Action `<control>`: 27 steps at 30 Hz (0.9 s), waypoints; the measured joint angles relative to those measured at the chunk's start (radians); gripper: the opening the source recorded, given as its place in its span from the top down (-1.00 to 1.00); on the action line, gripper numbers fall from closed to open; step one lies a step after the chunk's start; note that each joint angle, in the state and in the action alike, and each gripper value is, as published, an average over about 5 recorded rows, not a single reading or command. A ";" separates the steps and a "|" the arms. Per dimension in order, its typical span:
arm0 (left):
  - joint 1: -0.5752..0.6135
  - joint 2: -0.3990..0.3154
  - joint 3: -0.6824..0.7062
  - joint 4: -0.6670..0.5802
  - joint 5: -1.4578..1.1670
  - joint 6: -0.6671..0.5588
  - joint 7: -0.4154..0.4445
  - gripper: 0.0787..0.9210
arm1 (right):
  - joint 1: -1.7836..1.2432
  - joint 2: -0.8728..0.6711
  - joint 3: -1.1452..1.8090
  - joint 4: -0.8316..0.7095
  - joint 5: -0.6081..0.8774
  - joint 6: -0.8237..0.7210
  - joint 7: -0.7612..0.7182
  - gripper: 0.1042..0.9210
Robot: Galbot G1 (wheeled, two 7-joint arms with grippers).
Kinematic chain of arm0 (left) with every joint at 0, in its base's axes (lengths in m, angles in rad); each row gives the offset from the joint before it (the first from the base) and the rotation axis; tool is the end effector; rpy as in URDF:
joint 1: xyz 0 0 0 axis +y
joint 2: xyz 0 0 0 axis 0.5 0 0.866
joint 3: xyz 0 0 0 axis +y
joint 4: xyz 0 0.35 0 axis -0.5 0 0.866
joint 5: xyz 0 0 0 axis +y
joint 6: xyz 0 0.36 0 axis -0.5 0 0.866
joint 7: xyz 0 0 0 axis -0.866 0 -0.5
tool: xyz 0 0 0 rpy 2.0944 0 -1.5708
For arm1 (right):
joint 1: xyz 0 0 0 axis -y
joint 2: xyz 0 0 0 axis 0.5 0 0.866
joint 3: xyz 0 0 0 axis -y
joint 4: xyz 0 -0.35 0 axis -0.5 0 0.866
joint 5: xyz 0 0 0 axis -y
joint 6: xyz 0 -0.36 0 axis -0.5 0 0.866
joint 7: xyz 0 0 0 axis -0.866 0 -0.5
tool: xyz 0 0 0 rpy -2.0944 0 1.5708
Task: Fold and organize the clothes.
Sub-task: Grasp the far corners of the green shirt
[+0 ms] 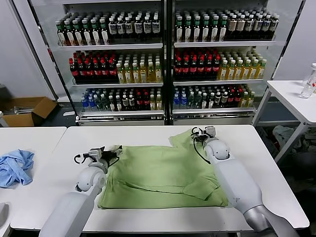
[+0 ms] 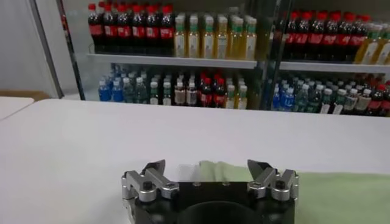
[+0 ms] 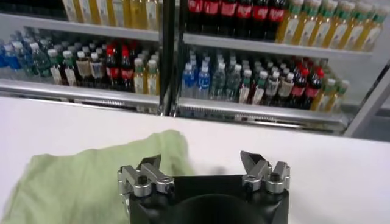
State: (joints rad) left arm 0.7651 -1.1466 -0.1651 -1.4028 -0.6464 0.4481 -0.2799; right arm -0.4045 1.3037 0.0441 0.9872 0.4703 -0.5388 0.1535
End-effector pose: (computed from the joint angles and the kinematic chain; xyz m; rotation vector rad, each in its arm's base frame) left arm 0.4376 0.0553 -0.3158 -0.0047 -2.6435 0.0379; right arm 0.5523 -0.0111 -0.2929 0.0911 -2.5465 0.1668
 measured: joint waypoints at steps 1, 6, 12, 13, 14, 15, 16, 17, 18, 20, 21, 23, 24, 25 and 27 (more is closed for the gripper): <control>-0.003 0.001 0.005 0.005 0.000 0.003 0.003 -0.55 | 0.002 0.002 -0.001 -0.006 0.000 0.000 -0.002 -0.39; -0.012 0.007 0.018 0.020 -0.008 0.022 0.022 -0.20 | 0.007 0.008 -0.005 -0.028 0.003 -0.003 -0.008 -0.05; -0.011 0.018 0.020 0.025 -0.025 0.034 0.045 0.21 | 0.011 0.012 -0.005 -0.043 0.015 -0.008 -0.016 0.37; -0.010 0.018 0.019 0.026 -0.028 0.033 0.049 0.27 | 0.010 0.012 -0.005 -0.043 0.018 -0.008 -0.016 0.46; -0.009 0.018 0.019 0.026 -0.032 0.032 0.053 0.35 | 0.009 0.011 -0.005 -0.042 0.022 -0.007 -0.016 0.52; -0.007 0.019 0.018 0.026 -0.036 0.030 0.057 0.41 | 0.007 0.009 -0.005 -0.039 0.026 -0.005 -0.016 0.59; -0.005 0.020 0.016 0.025 -0.040 0.028 0.061 0.48 | 0.004 0.007 -0.005 -0.035 0.031 -0.003 -0.015 0.67; -0.002 0.022 0.014 0.023 -0.046 0.024 0.065 0.56 | 0.001 0.004 -0.006 -0.028 0.037 0.000 -0.014 0.73; 0.001 0.024 0.012 0.021 -0.052 0.020 0.069 0.62 | -0.003 0.001 -0.007 -0.020 0.043 0.003 -0.013 0.80; 0.009 0.028 0.006 0.013 -0.065 0.011 0.078 0.76 | -0.012 -0.008 -0.009 0.002 0.057 0.008 -0.011 0.92; 0.013 0.031 0.002 0.007 -0.072 0.005 0.082 0.82 | -0.017 -0.013 -0.008 0.016 0.065 0.010 -0.010 0.95; 0.023 0.036 -0.006 -0.005 -0.088 -0.007 0.089 0.93 | -0.028 -0.024 -0.007 0.049 0.079 0.014 -0.007 0.99; 0.028 0.038 -0.011 -0.013 -0.096 -0.014 0.092 0.96 | -0.034 -0.030 -0.005 0.067 0.086 0.015 -0.006 0.99; 0.033 0.041 -0.016 -0.022 -0.105 -0.020 0.095 0.97 | -0.039 -0.038 -0.002 0.088 0.094 0.017 -0.005 0.99; 0.046 0.046 -0.028 -0.041 -0.122 -0.034 0.099 0.98 | -0.052 -0.053 0.005 0.131 0.109 0.020 -0.002 0.99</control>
State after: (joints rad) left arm 0.8113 -1.1011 -0.1933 -1.4437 -0.7688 0.4137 -0.1808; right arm -0.4562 1.2511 0.0488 1.1185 0.5788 -0.5188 0.1520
